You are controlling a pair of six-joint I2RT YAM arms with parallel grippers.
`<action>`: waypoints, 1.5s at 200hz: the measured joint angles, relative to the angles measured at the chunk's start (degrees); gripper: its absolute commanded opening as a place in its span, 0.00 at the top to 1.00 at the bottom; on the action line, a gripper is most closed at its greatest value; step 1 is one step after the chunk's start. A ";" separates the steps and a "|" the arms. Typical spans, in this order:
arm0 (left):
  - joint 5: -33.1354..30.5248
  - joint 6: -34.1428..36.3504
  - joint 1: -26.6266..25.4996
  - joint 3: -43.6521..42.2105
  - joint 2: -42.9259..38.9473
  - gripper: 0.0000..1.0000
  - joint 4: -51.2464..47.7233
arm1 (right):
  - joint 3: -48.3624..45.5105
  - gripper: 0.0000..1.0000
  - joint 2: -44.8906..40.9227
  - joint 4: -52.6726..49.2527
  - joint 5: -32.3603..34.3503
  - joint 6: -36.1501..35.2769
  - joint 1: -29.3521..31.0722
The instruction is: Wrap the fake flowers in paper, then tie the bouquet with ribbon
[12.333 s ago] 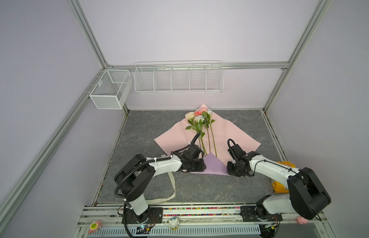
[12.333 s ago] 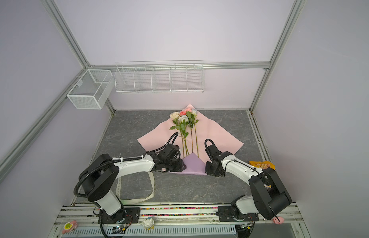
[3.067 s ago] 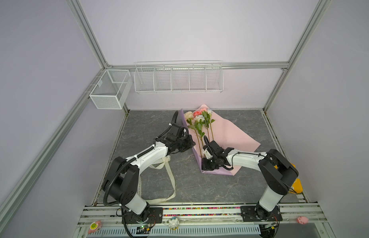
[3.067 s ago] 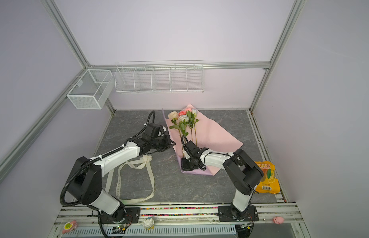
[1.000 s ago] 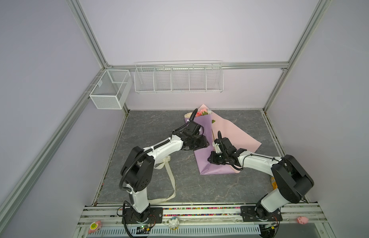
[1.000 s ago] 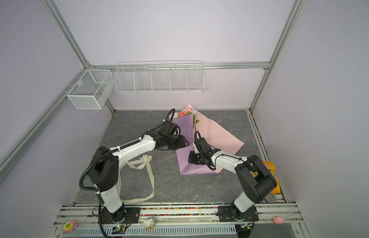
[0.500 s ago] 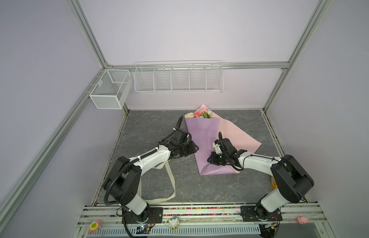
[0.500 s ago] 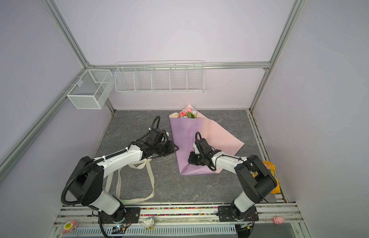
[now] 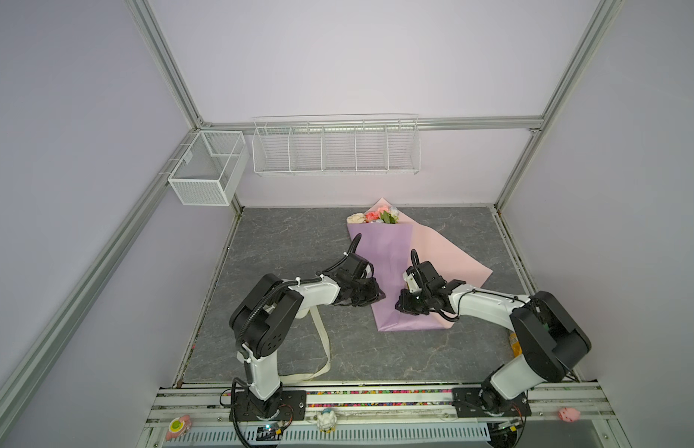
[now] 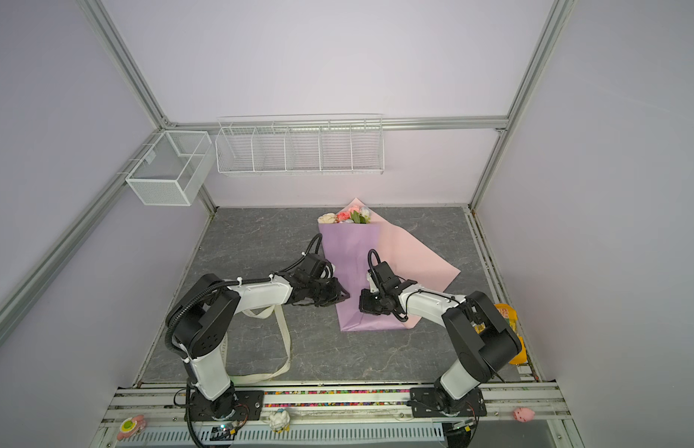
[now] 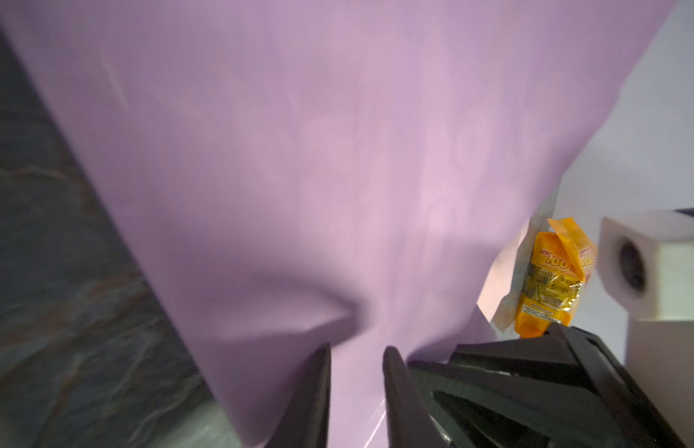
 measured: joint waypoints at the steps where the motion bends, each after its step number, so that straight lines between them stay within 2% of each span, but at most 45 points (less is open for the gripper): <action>1: 0.00 0.02 -0.02 0.00 0.07 0.77 0.02 | 0.00 0.79 -0.04 -0.07 0.02 -0.04 0.00; 27: 0.02 -0.52 -0.76 0.00 1.31 0.78 1.18 | 0.00 0.65 -3.34 -2.82 1.31 -0.20 0.02; 50: 0.00 -1.07 -1.11 0.00 1.38 0.78 2.03 | 0.00 0.60 -8.83 -5.31 3.15 -0.20 0.48; 64: 0.00 -1.18 -1.22 0.00 1.38 0.78 2.27 | 0.00 0.63 -11.96 -5.79 3.87 -0.02 1.66; 79: -0.02 -1.20 -1.22 0.00 1.38 0.78 2.23 | 0.07 0.70 -13.68 -5.51 3.65 0.20 3.80; 97: -0.13 -1.20 -1.22 0.00 1.38 0.78 2.19 | 0.76 0.82 -12.46 -5.51 2.97 0.81 6.05; 113: -0.26 -1.20 -1.22 0.00 1.38 0.78 2.19 | 1.81 0.85 -9.35 -5.35 2.67 0.83 7.43; 171: -0.70 -1.20 -1.22 0.00 0.87 0.76 1.81 | 1.81 0.87 -1.75 -2.89 1.27 1.66 7.74; 217: -0.85 0.04 -0.55 0.63 -1.92 0.72 0.02 | -1.18 0.88 -0.59 -2.91 1.46 1.68 7.74; 265: 0.55 2.12 5.55 2.56 -2.75 0.71 -0.72 | -2.58 0.88 -0.50 -1.73 1.66 1.92 7.65; 300: 2.45 3.58 9.44 6.93 0.57 0.71 -0.13 | -2.56 0.88 -0.44 -1.68 1.64 2.14 7.56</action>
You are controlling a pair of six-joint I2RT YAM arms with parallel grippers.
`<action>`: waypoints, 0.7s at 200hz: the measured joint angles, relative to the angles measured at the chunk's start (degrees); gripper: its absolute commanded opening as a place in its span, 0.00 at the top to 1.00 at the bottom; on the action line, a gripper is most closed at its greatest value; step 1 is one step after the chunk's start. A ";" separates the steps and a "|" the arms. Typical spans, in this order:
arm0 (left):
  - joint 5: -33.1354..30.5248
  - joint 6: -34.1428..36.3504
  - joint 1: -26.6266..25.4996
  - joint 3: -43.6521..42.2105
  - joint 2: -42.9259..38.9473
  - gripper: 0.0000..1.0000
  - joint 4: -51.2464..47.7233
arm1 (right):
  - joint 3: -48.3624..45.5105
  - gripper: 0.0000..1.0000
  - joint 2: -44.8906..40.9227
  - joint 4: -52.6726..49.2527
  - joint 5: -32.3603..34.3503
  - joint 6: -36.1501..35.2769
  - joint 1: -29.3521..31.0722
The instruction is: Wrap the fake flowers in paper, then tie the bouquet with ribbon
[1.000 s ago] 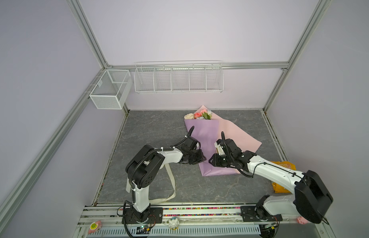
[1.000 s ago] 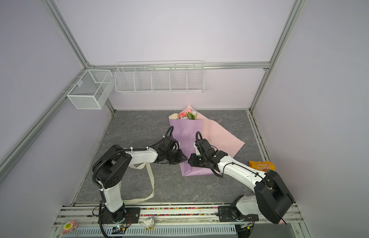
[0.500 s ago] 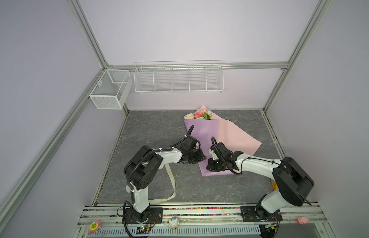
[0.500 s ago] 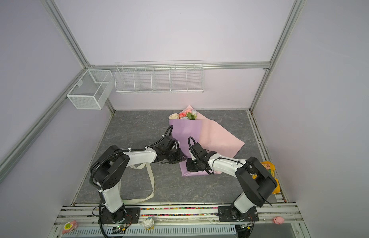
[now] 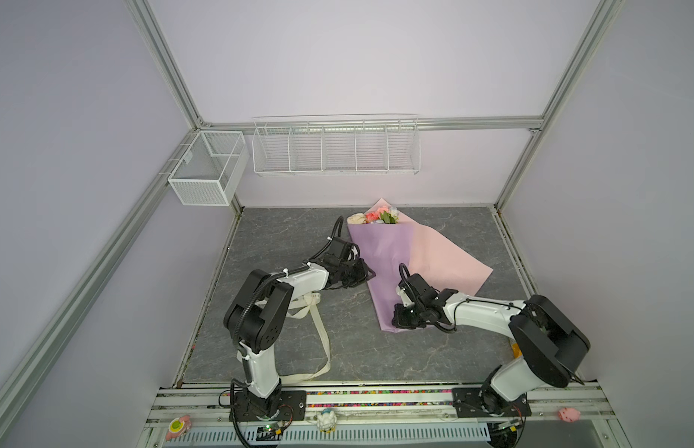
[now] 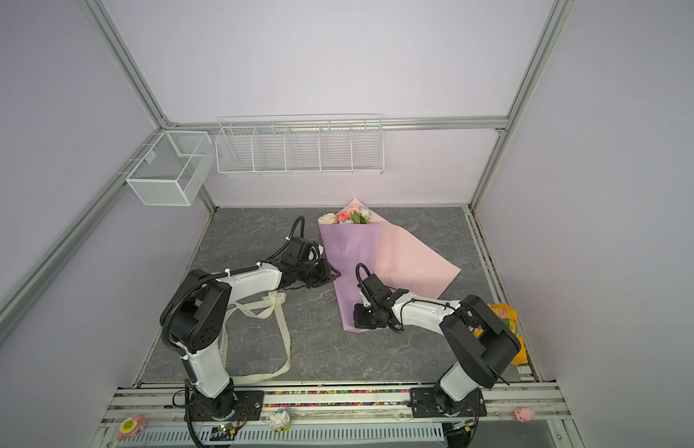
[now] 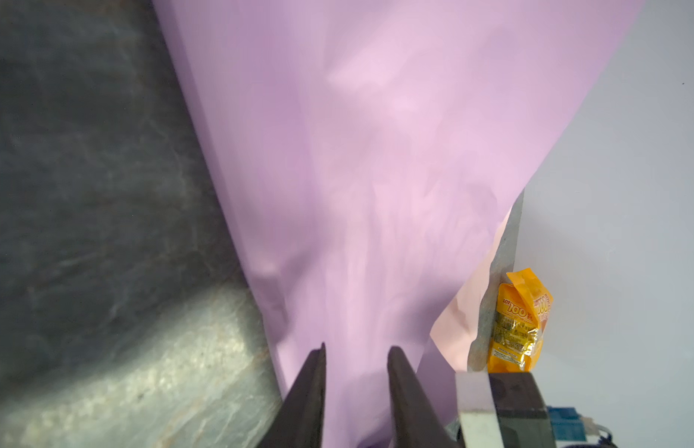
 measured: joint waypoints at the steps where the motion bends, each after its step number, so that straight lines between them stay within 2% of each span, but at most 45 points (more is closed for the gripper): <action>1: 0.00 0.04 0.07 0.11 0.13 0.71 0.02 | -0.02 0.88 0.00 0.00 0.02 0.00 0.00; 70: 2.82 2.78 3.23 11.67 12.11 0.71 0.68 | 0.00 0.88 0.04 -0.02 -0.04 0.20 -0.04; 119: 6.40 4.74 7.80 14.75 17.35 0.71 0.74 | 0.37 0.89 0.52 -0.15 -0.42 0.17 -0.37; 140: 8.04 5.51 9.42 16.04 18.38 0.68 0.70 | 0.37 0.89 0.52 -0.17 -0.42 0.17 -0.37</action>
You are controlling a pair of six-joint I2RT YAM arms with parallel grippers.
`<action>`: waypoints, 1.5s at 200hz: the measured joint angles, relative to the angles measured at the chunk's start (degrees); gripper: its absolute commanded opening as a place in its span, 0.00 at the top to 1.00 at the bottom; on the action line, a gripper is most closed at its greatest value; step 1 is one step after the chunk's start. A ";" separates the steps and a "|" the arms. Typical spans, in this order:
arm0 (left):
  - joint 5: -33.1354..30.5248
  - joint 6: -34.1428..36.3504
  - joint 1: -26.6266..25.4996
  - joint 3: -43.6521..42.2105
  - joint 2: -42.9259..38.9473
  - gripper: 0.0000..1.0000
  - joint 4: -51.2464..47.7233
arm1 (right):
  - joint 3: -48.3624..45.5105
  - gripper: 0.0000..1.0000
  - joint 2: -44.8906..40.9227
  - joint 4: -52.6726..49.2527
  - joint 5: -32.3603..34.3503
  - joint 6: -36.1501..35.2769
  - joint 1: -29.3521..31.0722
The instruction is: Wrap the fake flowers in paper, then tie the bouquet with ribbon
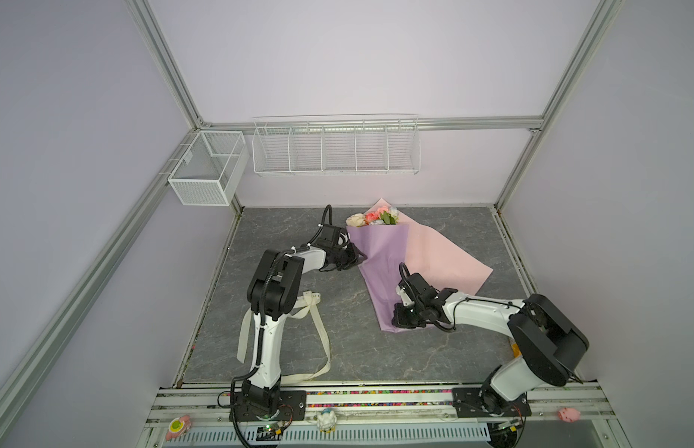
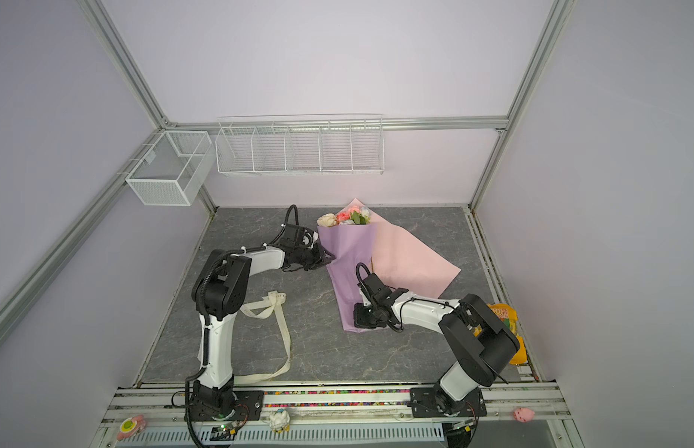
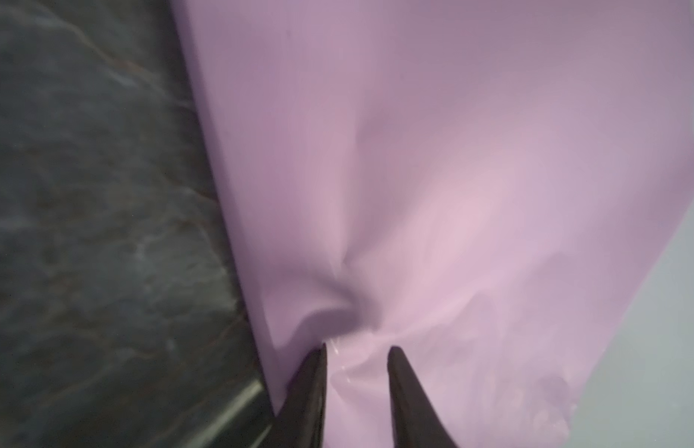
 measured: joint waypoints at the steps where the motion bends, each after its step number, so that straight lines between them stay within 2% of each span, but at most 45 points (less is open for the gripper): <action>1: 0.07 0.02 0.04 0.00 0.00 0.68 -0.02 | 0.00 0.89 0.00 0.00 0.00 0.00 0.00; 34: 2.05 0.66 0.13 -0.22 -2.03 0.68 -1.90 | 0.07 0.89 0.00 -0.11 0.00 0.02 0.00; 50: 2.05 0.90 -0.76 -1.33 -5.97 0.74 -3.80 | 0.11 0.89 0.00 -0.20 0.00 0.02 -0.02; 80: 2.16 0.28 -2.86 -5.07 -14.16 0.93 -4.48 | 0.17 0.89 0.00 -0.37 0.07 0.07 -0.02; 100: 2.19 -1.07 -3.96 -8.81 -16.37 1.00 -3.48 | 0.33 0.89 0.00 -0.63 0.20 0.07 -0.02; 121: 2.16 -2.29 -4.76 -11.43 -14.88 1.00 -3.82 | 0.37 0.89 0.00 -0.79 0.31 0.09 0.00; 183: -1.03 -0.79 -6.71 -10.71 -8.81 1.00 -9.99 | 0.37 0.89 -0.02 -0.85 0.57 0.42 0.00; 220: -0.83 0.90 -4.24 -8.94 -7.48 0.99 -9.81 | 0.37 0.89 -0.07 -0.87 0.72 0.66 0.00; 247: -0.35 1.46 -0.63 -7.45 -6.38 0.95 -9.27 | 0.37 0.89 -0.07 -0.87 0.74 0.68 0.00; 300: -1.46 2.38 3.21 3.15 -2.01 0.86 -11.02 | 0.37 0.89 -0.09 -0.87 0.74 0.87 0.00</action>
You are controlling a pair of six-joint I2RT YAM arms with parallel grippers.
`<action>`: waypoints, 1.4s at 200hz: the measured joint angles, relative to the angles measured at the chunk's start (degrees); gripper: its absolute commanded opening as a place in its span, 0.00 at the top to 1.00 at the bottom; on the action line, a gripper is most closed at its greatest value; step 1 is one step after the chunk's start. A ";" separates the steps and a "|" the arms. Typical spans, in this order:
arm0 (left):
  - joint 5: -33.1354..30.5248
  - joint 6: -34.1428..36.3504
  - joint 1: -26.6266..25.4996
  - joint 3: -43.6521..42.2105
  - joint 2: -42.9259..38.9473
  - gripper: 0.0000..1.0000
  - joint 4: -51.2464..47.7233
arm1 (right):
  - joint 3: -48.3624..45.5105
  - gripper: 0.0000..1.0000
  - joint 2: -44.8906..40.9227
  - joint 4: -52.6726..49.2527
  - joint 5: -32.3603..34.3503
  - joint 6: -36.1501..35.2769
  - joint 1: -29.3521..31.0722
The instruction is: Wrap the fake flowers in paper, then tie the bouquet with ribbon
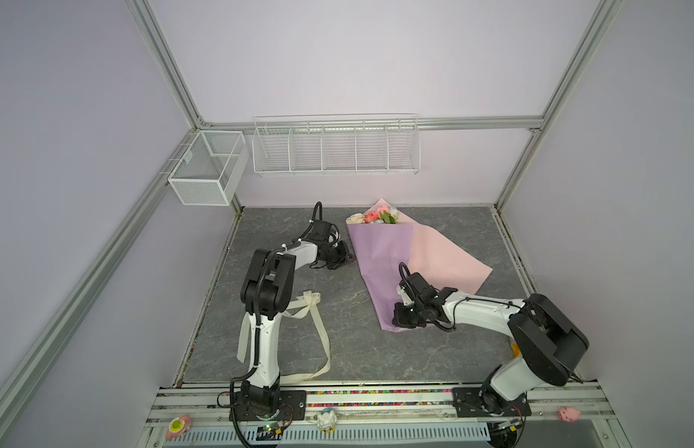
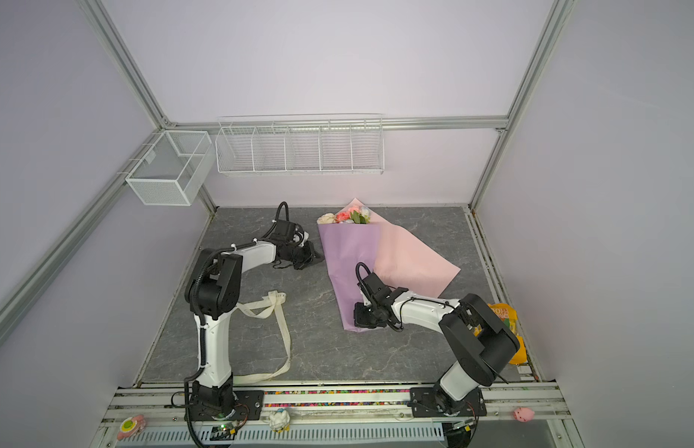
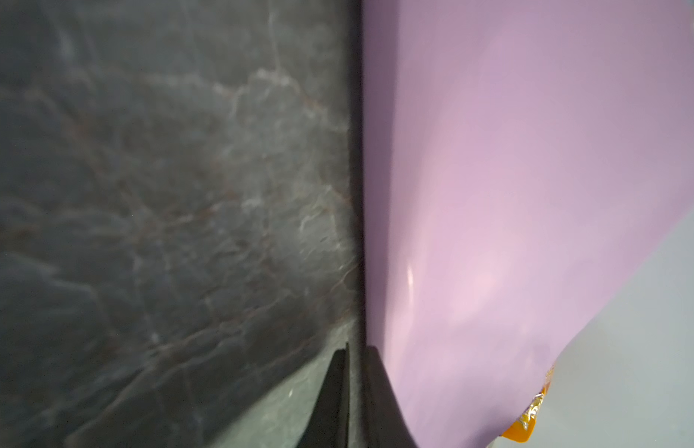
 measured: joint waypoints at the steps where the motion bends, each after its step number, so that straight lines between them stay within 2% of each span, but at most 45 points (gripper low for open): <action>1: -0.02 -0.02 0.00 0.04 -0.02 0.86 0.02 | 0.00 0.89 0.00 0.00 0.00 0.00 0.00; 25: -1.16 -0.35 -0.13 -0.94 -3.21 0.84 0.37 | 0.00 0.87 -0.22 -0.31 0.17 0.22 -0.02; 58: -1.16 -2.47 -0.68 -8.50 -11.54 0.86 3.45 | 0.04 0.86 -0.85 -0.92 0.22 0.22 -0.02; 80: -0.76 -3.72 -3.50 -12.63 -14.88 0.88 5.20 | 0.44 0.86 -1.05 -1.53 0.63 0.20 -0.02; 127: -0.68 -6.25 -11.85 -19.10 -14.21 0.91 7.98 | 0.63 0.86 -1.07 -1.75 1.11 0.20 -0.02; 178: -2.38 -7.98 -11.52 -24.09 -12.66 0.91 9.99 | 0.66 0.80 -1.62 -1.86 1.22 0.33 -0.02; 211: -4.00 -7.80 -12.81 -24.59 -13.90 0.89 10.14 | 0.66 0.69 -5.05 -3.28 1.60 0.55 -0.39; 240: -6.08 -6.80 -17.16 -24.52 -17.44 0.87 9.09 | 0.63 0.65 -11.04 -5.18 2.14 0.87 -3.34; 252: -6.75 -6.29 -19.32 -23.82 -18.49 0.87 8.55 | 0.63 0.61 -13.92 -5.95 2.40 0.85 -5.60; 280: -7.58 -5.40 -23.91 -20.61 -18.25 0.87 7.58 | 0.07 0.60 -21.00 -9.75 3.72 0.79 -12.17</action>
